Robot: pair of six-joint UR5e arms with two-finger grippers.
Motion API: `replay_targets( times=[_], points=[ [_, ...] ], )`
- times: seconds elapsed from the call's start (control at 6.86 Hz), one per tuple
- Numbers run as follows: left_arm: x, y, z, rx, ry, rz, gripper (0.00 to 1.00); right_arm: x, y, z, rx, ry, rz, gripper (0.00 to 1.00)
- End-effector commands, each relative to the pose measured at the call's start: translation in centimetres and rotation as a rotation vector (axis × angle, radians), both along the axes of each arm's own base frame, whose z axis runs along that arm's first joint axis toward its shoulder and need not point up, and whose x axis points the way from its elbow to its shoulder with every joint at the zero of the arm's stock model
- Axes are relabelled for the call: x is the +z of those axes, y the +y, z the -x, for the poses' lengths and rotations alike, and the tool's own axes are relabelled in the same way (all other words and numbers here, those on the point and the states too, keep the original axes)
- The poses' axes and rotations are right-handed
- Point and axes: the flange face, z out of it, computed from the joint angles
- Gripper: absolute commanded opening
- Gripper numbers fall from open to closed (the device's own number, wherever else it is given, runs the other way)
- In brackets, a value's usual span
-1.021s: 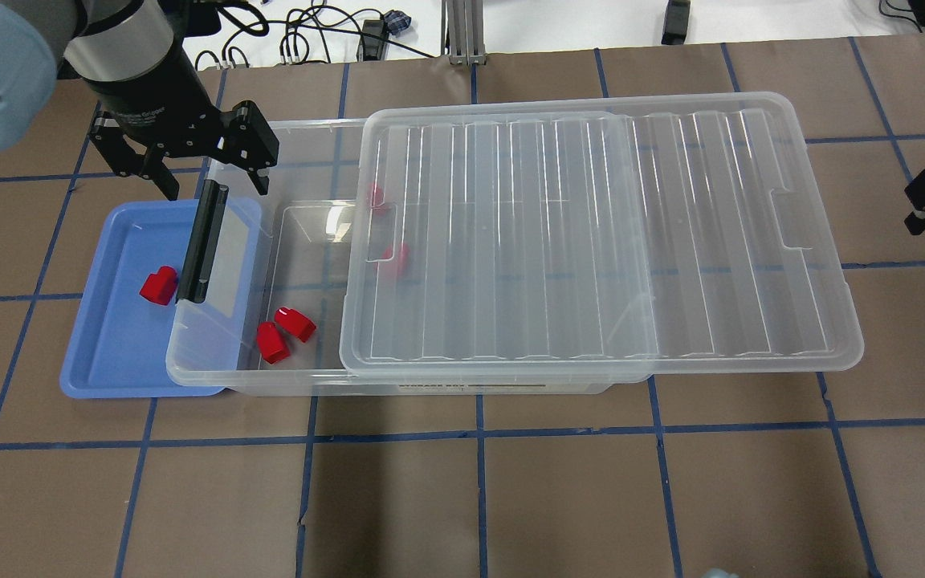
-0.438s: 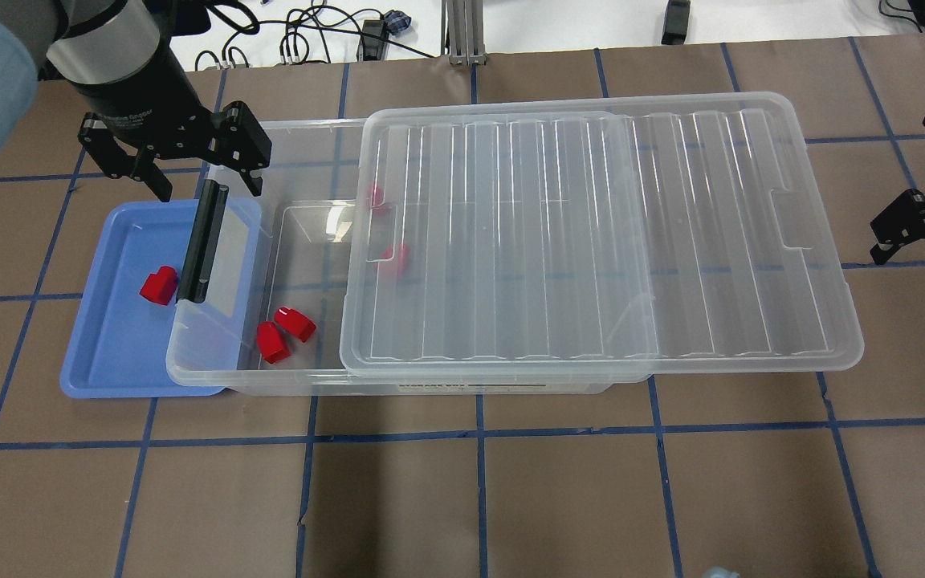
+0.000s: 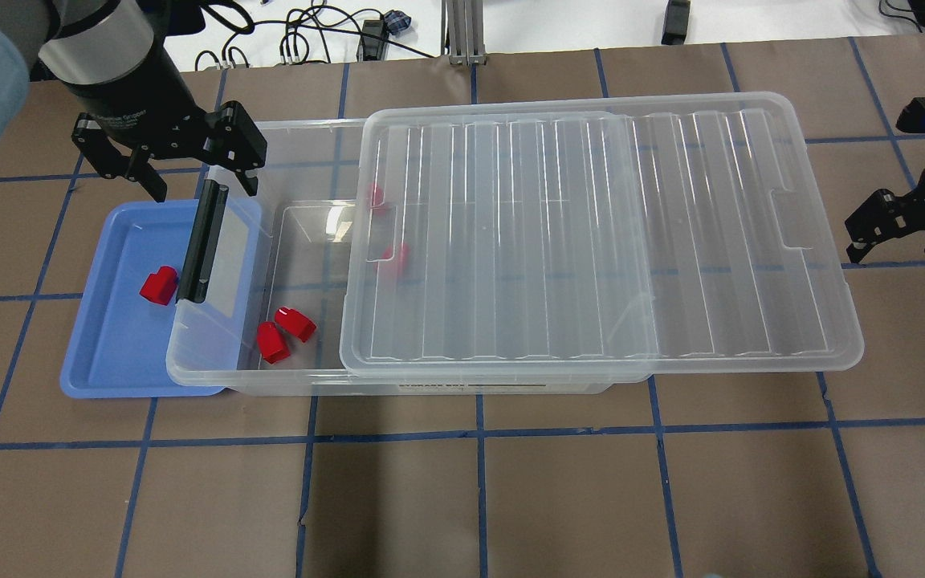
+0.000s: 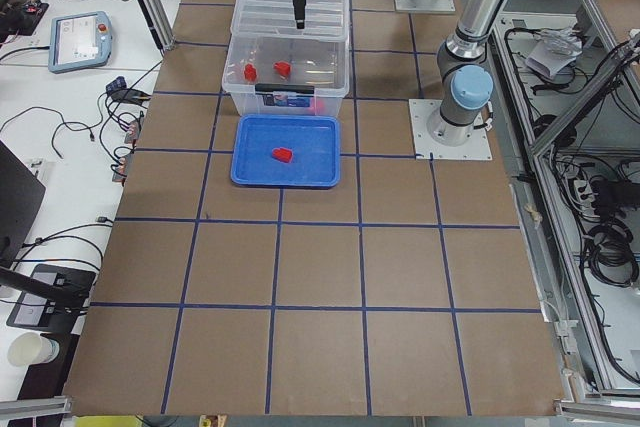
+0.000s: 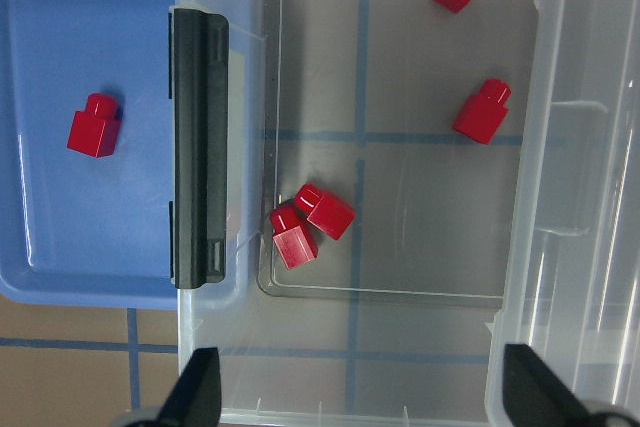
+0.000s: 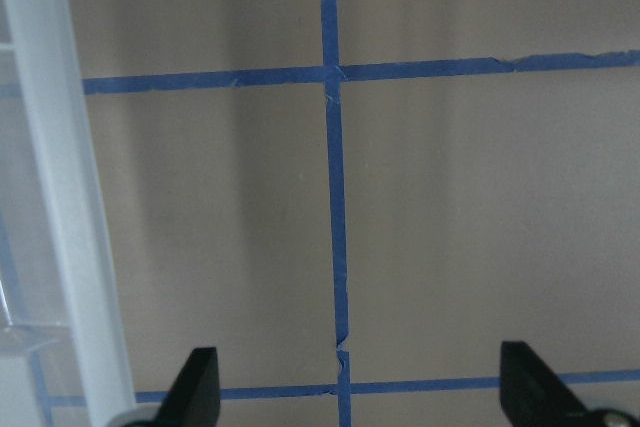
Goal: Place red block in blue tray from box
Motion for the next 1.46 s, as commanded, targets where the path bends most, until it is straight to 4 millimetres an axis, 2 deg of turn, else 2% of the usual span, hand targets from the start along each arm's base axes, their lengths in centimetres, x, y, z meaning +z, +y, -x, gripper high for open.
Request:
replay_targets(
  times=[0.0,0.15,0.29,0.73,1.31],
  points=[
    [2.2,0.4,0.0,0.005,-0.001,0.046,1.0,-0.6,-0.4,-2.0,0.01,0.013,0.008,1.0],
    [1.6,0.0,0.0,0.003,-0.005,0.035,1.0,-0.6,-0.6,-3.2,-0.012,0.011,0.011,1.0],
    [2.0,0.1,0.0,0.005,0.0,0.043,1.0,-0.5,-0.9,-5.2,-0.011,0.01,0.015,1.0],
    [1.5,-0.1,0.1,0.005,0.002,0.032,1.0,-0.2,-1.2,-10.9,-0.018,0.022,0.023,1.0],
    [1.4,0.0,0.1,0.003,0.001,0.029,1.0,0.0,-1.0,-17.6,0.104,0.026,0.038,1.0]
  ],
)
